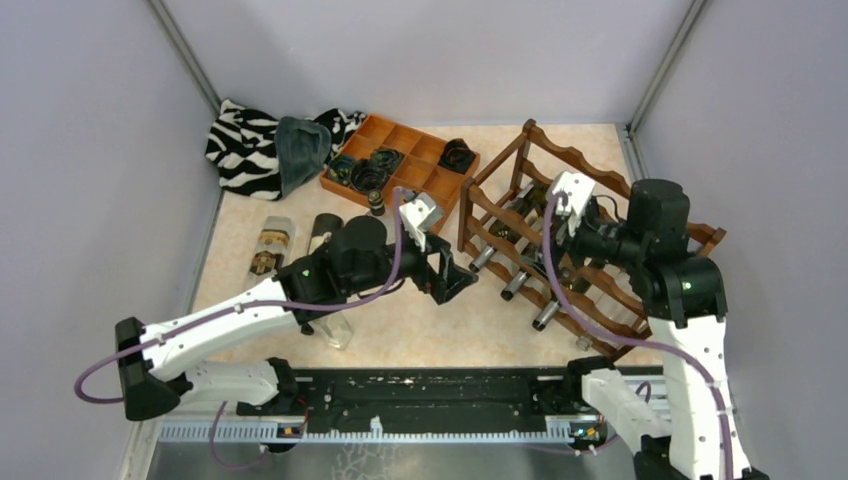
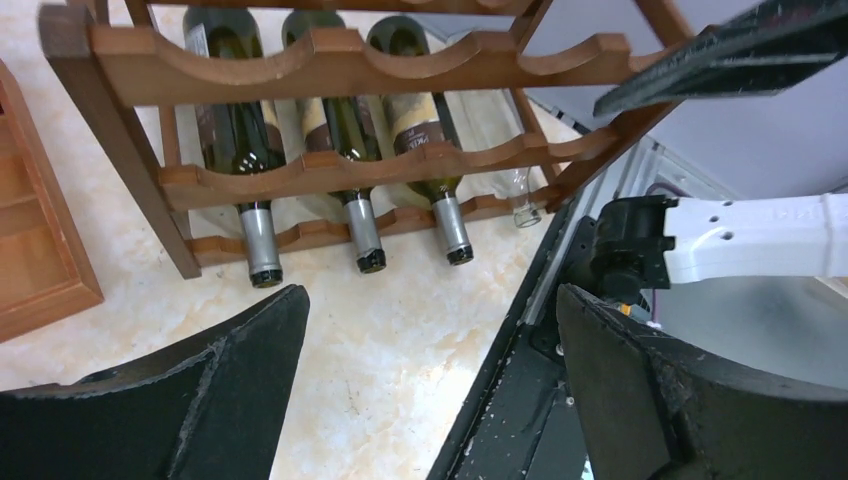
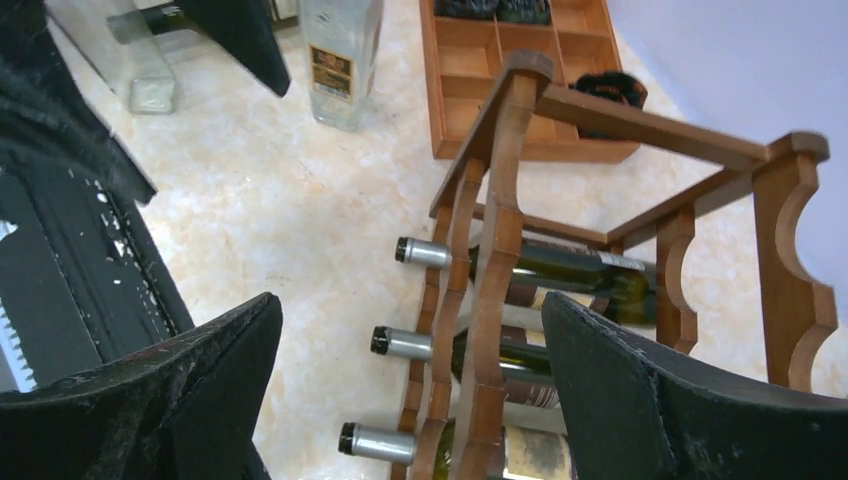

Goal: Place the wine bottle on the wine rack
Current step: Pick up the wine bottle from the center of the board.

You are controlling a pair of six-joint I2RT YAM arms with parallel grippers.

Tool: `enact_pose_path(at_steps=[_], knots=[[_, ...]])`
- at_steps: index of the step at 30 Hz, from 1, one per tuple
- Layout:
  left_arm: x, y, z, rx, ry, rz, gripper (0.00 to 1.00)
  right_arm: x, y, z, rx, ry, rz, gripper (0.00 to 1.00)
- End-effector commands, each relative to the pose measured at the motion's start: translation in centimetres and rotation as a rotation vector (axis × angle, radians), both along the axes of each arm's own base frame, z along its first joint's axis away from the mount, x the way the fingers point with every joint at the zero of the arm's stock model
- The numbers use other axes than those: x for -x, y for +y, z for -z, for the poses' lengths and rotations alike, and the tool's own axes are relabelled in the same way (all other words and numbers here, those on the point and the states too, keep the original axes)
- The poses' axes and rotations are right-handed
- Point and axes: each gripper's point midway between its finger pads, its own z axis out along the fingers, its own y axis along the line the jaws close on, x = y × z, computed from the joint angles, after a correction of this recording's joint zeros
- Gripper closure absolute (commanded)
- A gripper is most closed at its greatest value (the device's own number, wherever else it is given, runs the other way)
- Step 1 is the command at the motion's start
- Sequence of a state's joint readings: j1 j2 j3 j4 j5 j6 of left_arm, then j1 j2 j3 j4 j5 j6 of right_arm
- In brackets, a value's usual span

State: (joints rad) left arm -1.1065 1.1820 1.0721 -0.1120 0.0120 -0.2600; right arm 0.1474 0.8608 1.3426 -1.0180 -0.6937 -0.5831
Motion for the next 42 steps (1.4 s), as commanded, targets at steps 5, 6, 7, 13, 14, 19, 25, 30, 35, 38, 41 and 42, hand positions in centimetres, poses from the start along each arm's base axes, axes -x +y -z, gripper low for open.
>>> enact_pose_path(at_steps=[5,6,7,13,14,19,25,30,35,38,41,42], knots=[[1.7,3.3,-6.0,0.069,-0.056,0.005,0.01,4.8,2.6,-1.1,-0.100,-0.080,-0.241,0.02],[1.9,3.8,-6.4,0.067,-0.055,0.005,0.01,5.1,2.9,-0.8,-0.113,-0.069,-0.255,0.01],[2.1,4.2,-6.7,0.058,-0.053,0.006,0.01,5.2,3.0,-0.7,-0.122,-0.063,-0.264,0.02],[1.4,8.0,-8.0,-0.053,-0.027,-0.129,0.02,6.4,3.8,0.1,-0.165,-0.028,-0.337,0.02],[1.0,8.7,-7.9,-0.081,-0.024,-0.164,0.03,6.6,3.9,0.2,-0.169,-0.024,-0.346,0.02],[-1.5,11.7,-7.1,-0.188,-0.072,-0.336,0.04,6.7,4.0,1.1,-0.170,-0.007,-0.360,0.02],[-7.4,15.4,-6.2,-0.292,-0.144,-0.543,0.05,6.1,4.1,1.7,-0.172,0.012,-0.360,0.02],[-11.6,16.3,-4.2,-0.317,-0.130,-0.580,0.09,5.6,4.1,2.2,-0.170,0.027,-0.356,0.02],[-14.3,15.9,-2.1,-0.349,-0.086,-0.564,0.18,5.0,4.1,2.8,-0.164,0.040,-0.342,0.02],[-14.8,15.4,-0.8,-0.356,-0.049,-0.535,0.24,4.7,4.0,3.1,-0.159,0.047,-0.333,0.02],[-14.9,15.2,-0.1,-0.355,-0.030,-0.523,0.28,4.5,4.1,3.1,-0.161,0.052,-0.335,0.02],[-15.0,15.3,0.3,-0.363,-0.026,-0.524,0.29,4.4,4.1,3.1,-0.163,0.054,-0.337,0.02]])
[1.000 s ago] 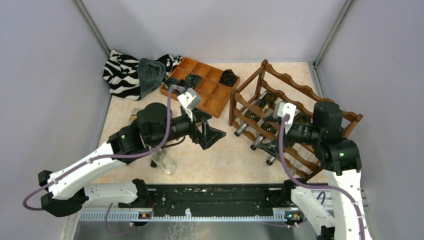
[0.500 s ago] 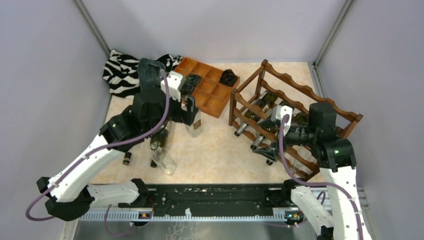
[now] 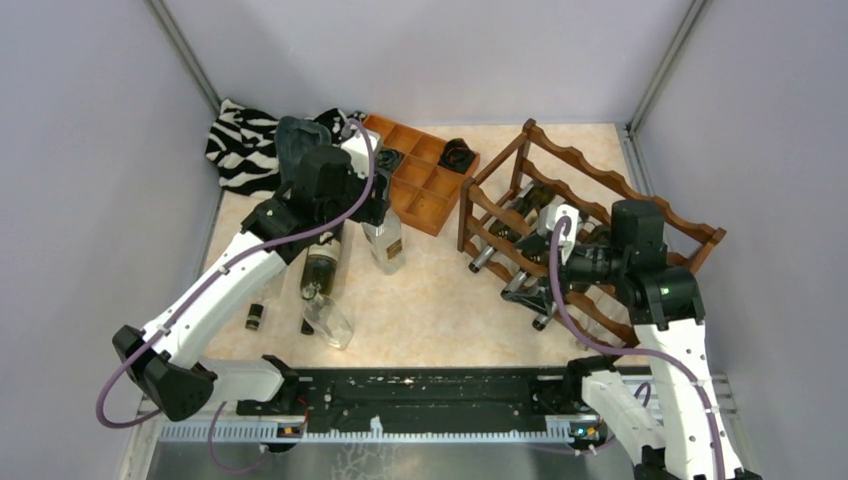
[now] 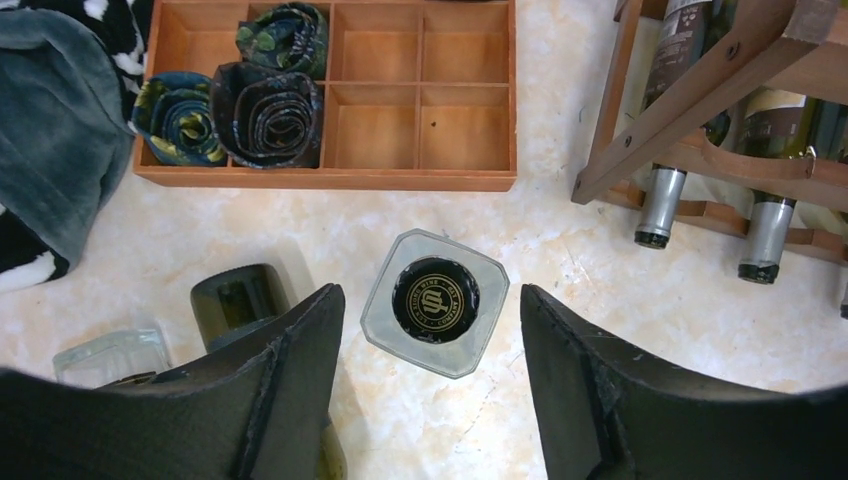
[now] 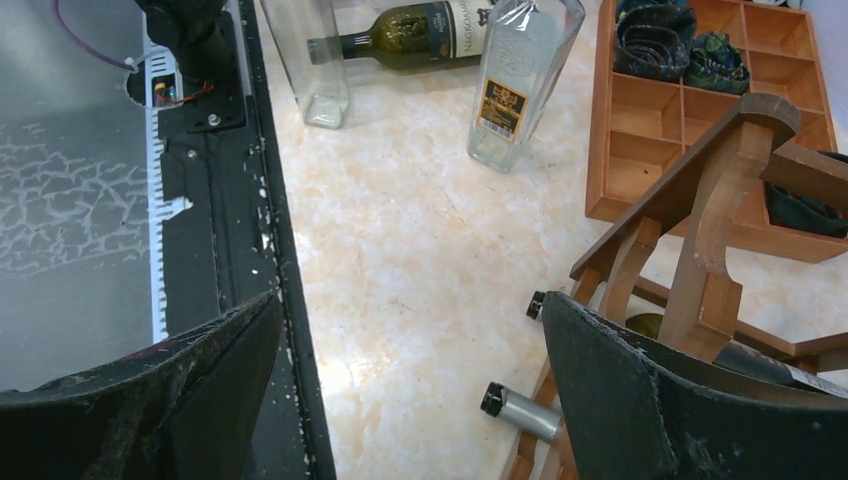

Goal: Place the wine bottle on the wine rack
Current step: Pick up the wine bottle from the center of the board.

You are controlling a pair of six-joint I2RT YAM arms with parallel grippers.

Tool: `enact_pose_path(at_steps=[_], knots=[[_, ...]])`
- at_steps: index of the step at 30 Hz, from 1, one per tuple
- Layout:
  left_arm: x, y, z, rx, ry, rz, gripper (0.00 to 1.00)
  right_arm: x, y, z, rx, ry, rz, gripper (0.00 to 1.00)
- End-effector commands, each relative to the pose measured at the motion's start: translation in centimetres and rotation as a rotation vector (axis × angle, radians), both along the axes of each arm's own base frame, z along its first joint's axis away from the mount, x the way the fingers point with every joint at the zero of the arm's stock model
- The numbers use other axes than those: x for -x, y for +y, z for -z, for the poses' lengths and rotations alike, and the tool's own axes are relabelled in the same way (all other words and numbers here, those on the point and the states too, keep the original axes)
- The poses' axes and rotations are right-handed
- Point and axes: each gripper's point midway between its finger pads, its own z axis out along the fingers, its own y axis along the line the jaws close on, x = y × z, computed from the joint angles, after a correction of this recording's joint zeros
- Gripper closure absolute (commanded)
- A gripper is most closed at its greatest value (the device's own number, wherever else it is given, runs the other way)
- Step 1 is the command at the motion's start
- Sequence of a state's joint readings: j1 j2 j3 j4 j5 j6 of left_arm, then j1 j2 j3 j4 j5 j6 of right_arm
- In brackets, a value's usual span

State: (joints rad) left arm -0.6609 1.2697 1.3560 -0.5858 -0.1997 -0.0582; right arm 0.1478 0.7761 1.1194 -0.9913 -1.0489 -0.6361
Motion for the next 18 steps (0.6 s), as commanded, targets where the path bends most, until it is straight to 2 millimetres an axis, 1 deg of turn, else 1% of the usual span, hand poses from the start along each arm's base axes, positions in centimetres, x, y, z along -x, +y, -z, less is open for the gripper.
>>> enact_pose_path(at_steps=[1,6,11,18], knots=[[-0.2,-0.7,0.2,0.029,-0.003,0.040,0.32,-0.7,0.3,-0.5,-0.014,-0.038,-0.021,0.02],[-0.3,-0.8,2.4,0.004,0.044,0.043,0.44,-1.1,0.4,-0.3,-0.016,-0.029,-0.022,0.02],[-0.3,-0.9,3.7,0.002,0.063,0.048,0.46,-1.1,0.4,0.1,-0.013,-0.019,-0.020,0.02],[-0.8,-1.1,4.6,-0.009,0.064,0.043,0.45,-1.2,0.4,0.4,-0.012,-0.011,-0.014,0.02]])
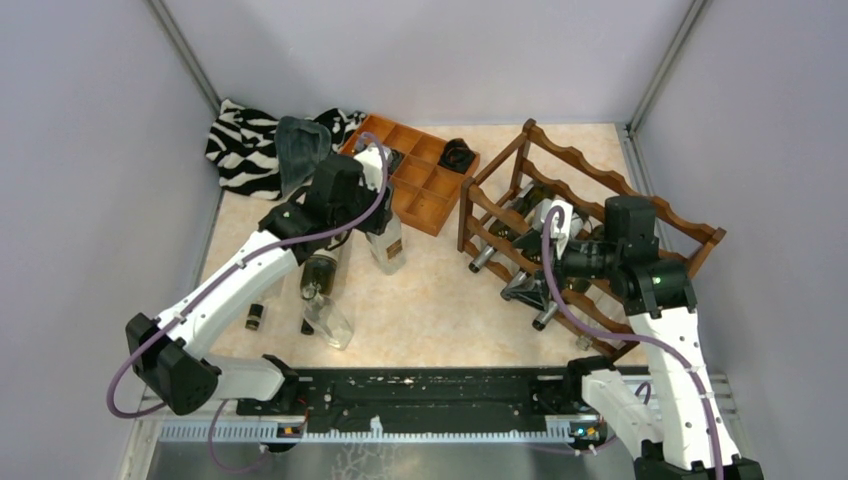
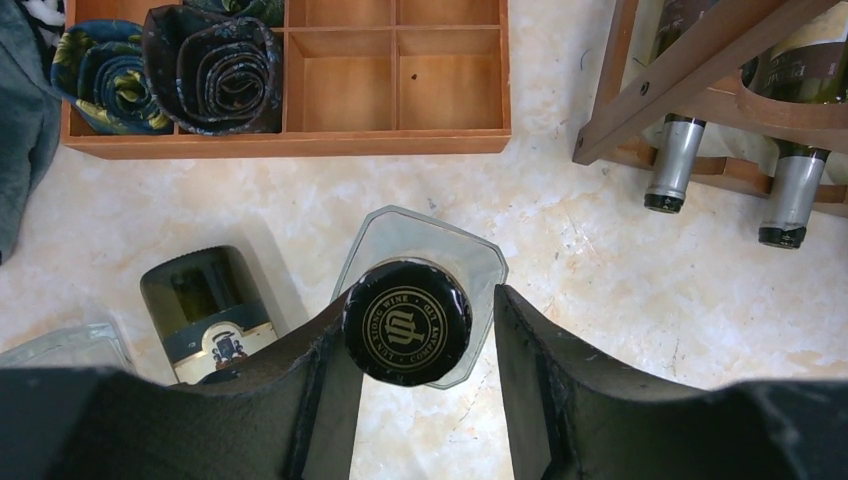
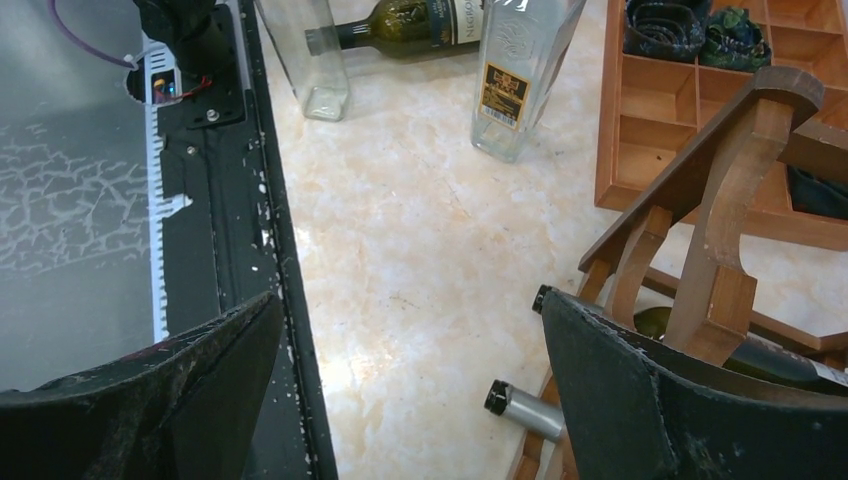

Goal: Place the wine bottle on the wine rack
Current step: Pick up the wine bottle from the center of the board.

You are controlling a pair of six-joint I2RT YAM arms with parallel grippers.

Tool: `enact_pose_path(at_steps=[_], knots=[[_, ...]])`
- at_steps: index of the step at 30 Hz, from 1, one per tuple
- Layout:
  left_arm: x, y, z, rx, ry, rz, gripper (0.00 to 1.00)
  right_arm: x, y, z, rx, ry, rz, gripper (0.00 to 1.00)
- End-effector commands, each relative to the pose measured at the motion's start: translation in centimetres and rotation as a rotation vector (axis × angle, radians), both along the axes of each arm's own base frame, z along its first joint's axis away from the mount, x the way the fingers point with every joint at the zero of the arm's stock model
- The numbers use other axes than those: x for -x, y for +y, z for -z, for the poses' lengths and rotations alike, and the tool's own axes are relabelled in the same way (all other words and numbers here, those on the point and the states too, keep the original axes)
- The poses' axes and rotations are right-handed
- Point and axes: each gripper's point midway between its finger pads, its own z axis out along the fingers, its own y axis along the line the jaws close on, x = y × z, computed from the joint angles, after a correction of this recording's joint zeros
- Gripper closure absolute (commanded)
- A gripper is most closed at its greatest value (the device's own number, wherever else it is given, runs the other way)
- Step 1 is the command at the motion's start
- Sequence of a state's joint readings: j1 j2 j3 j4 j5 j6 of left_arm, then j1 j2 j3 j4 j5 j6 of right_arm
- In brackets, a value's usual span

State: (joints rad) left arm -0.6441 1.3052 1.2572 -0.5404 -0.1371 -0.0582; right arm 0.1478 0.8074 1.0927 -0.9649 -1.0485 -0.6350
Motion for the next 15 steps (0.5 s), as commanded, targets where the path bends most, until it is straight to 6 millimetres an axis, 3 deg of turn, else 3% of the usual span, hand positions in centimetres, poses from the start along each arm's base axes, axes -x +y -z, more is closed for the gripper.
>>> enact_pose_path(at_steps=[1,6,10,11,15], knots=[[-0.8,-0.5,0.0,0.015,-0.024,0.006,0.45,-0.4,0.2,-0.7,-0.016,-0.044,-0.014,0.02],[-1.1,-0.6,0.1,0.012,-0.033,0.009,0.48,-0.4,0.2,-0.4,-0.015,-0.038,-0.011,0.01],[-0.7,-1.1,-0.2,0.023,-0.027,0.046,0.96,-0.5,0.3,-0.1,-0.015,-0.032,-0.011,0.02],[-0.4,-1.3,-0.3,0.029,-0.018,0.060,1.00,-0.5,0.3,0.0,-0.015,-0.028,-0.010,0.02],[2.3,-3.4,-2.2,0.140,0.021,0.205,1.00,-0.5,0.4,0.4,-0.022,-0.015,-0.015,0.02]])
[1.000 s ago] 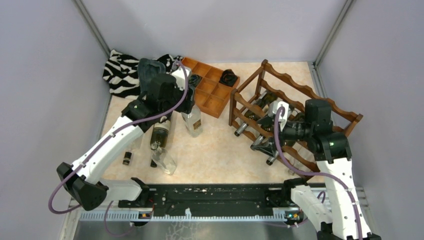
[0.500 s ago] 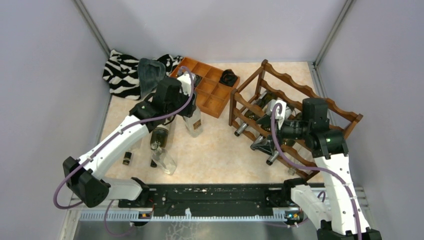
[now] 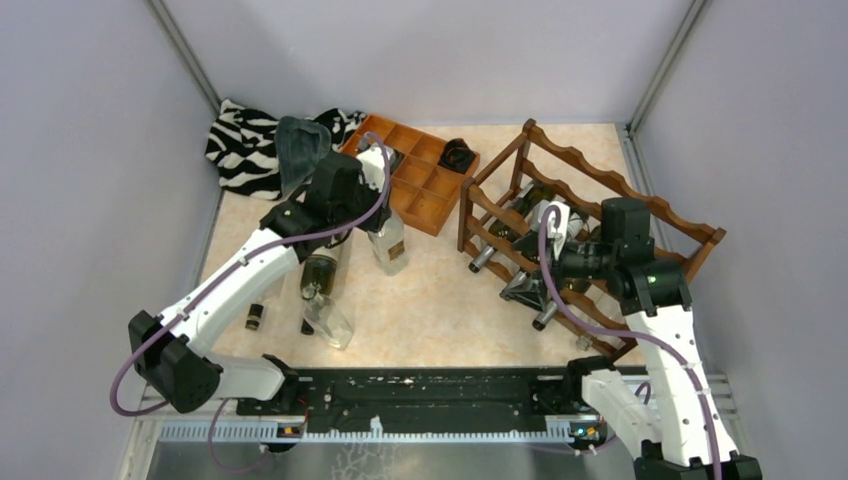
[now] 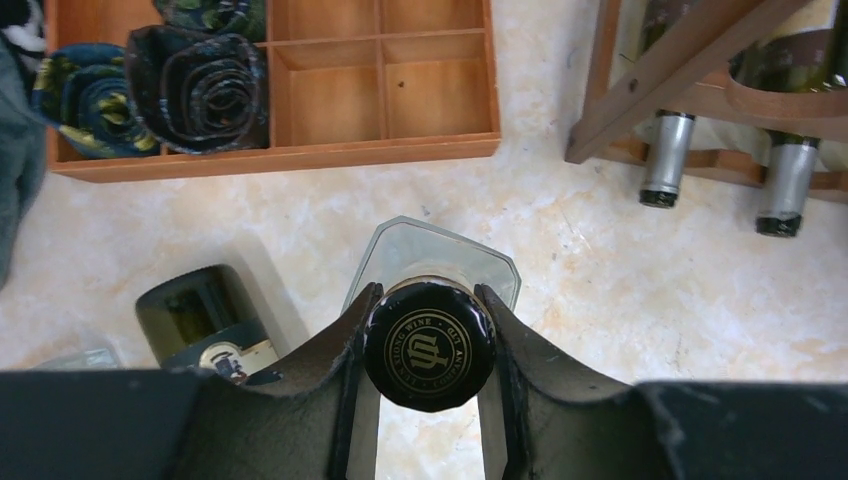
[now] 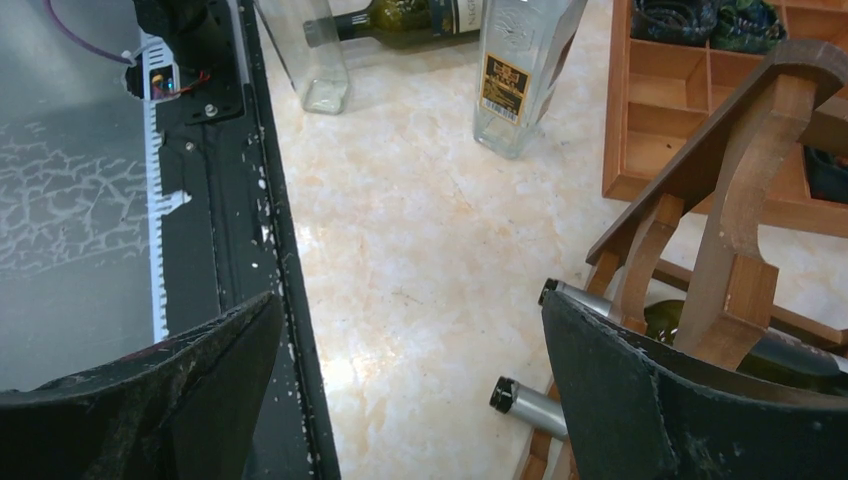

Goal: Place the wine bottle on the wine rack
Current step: Pick up the wine bottle from the center of the board.

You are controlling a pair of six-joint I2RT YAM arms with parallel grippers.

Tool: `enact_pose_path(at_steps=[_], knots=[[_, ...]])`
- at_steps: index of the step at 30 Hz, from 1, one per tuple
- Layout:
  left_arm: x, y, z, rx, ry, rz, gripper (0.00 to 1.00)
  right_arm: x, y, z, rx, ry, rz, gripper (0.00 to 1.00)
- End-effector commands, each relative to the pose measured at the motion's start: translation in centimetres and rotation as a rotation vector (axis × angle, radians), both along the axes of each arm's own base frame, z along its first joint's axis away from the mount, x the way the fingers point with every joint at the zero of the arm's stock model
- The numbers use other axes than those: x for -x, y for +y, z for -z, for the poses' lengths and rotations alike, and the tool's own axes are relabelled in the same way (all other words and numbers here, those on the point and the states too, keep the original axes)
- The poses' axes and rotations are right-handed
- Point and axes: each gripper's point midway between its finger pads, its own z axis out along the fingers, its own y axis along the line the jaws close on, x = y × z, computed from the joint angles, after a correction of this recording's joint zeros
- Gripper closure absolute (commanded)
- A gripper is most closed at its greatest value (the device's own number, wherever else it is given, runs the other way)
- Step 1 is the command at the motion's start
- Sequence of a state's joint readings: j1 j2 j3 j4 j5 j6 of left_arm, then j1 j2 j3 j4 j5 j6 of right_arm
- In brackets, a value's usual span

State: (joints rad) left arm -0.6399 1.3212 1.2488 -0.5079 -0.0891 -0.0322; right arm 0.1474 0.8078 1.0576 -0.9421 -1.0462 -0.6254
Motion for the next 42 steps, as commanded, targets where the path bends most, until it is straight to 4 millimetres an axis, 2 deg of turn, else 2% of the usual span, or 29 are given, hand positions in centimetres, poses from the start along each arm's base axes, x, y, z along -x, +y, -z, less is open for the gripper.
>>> enact_pose_path(at_steps=[1,5,8,10,15,23,37,42], knots=[[3.4,-3.1,-3.4,0.180,0.029,0.197,1.00,-0.3,0.4,-0.6,-0.028,-0.035,-0.025,0.02],[7.8,-5.6,-6.4,0.363,0.062,0.412,1.00,-0.2,0.9,-0.5,-0.048,-0.020,-0.062,0.02],[11.2,-6.9,-7.8,0.465,0.084,0.593,1.00,-0.1,1.5,-0.2,-0.062,0.001,-0.102,0.02],[12.6,-7.3,-8.2,0.518,0.094,0.654,1.00,0.0,2.0,0.2,-0.062,0.016,-0.123,0.02],[14.4,-8.0,-9.9,0.659,0.089,0.740,1.00,-0.2,3.5,1.8,-0.056,0.046,-0.134,0.02],[14.4,-8.4,-12.9,0.771,0.063,0.730,1.00,0.7,5.2,3.9,-0.068,0.141,-0.185,0.02],[13.6,-9.3,-16.4,0.832,-0.003,0.696,1.00,0.8,6.8,5.6,-0.091,0.250,-0.187,0.02],[13.0,-9.4,-17.0,0.851,-0.026,0.657,1.00,1.0,7.4,5.7,-0.093,0.269,-0.206,0.02]])
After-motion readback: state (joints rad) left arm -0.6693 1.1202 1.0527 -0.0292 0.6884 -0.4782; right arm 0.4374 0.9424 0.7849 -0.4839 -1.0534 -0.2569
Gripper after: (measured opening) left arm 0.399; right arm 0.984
